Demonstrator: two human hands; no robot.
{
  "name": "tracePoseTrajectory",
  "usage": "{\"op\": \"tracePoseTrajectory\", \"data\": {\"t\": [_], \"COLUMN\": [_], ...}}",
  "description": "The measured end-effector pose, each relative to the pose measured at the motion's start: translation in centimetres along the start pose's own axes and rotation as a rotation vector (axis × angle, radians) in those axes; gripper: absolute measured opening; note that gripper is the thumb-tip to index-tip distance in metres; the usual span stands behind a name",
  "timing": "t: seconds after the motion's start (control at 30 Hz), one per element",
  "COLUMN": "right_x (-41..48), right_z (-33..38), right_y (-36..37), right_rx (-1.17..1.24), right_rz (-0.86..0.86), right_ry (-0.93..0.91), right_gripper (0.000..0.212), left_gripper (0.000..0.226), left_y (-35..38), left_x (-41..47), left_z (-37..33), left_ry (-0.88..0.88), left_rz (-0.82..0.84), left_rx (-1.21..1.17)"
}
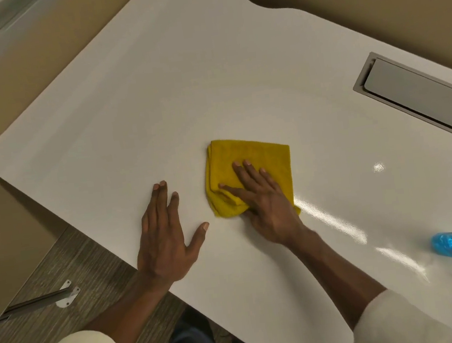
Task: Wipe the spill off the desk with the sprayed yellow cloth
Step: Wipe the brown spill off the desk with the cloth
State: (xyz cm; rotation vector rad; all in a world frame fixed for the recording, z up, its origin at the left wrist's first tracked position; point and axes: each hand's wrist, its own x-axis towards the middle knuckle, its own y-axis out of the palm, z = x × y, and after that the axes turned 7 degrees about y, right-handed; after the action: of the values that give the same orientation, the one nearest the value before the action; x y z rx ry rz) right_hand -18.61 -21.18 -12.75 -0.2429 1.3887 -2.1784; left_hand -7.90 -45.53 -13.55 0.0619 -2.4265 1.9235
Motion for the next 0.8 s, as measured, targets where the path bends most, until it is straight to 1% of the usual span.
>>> {"op": "tracePoseTrajectory", "data": {"t": [0.1, 0.2, 0.3, 0.4, 0.47, 0.63, 0.7, 0.8], "right_x": [3.2, 5.4, 4.8, 3.0, 2.8, 6.7, 8.9, 12.4], "right_z": [-2.3, -5.4, -8.5, -10.7, -11.9, -13.8, -14.0, -12.5], "right_y": [-1.9, -4.6, -6.4, -7.2, -7.6, -9.3, -9.8, -9.9], "right_rx": [0.009, 0.061, 0.096, 0.099, 0.105, 0.088, 0.064, 0.038], "right_rz": [-0.056, -0.115, -0.194, -0.302, -0.311, -0.291, -0.279, -0.256], "right_ry": [0.082, 0.252, 0.431, 0.573, 0.648, 0.707, 0.691, 0.651], "right_gripper": [0.068, 0.068, 0.077, 0.080, 0.083, 0.075, 0.082, 0.101], "left_gripper": [0.094, 0.095, 0.096, 0.095, 0.096, 0.095, 0.095, 0.096], "left_y": [-0.1, -0.2, -0.1, 0.0, 0.1, 0.0, 0.1, 0.2], "left_x": [-0.1, 0.1, 0.2, 0.1, 0.1, 0.1, 0.1, 0.0], "left_z": [0.1, 0.0, 0.1, 0.2, 0.2, 0.2, 0.2, 0.2], "left_ry": [0.000, -0.007, -0.015, -0.010, -0.010, -0.008, -0.009, -0.011], "left_rz": [0.005, 0.014, 0.023, 0.022, 0.023, 0.023, 0.031, 0.039], "left_rx": [-0.004, -0.017, -0.024, -0.020, -0.023, -0.020, -0.017, -0.005]}}
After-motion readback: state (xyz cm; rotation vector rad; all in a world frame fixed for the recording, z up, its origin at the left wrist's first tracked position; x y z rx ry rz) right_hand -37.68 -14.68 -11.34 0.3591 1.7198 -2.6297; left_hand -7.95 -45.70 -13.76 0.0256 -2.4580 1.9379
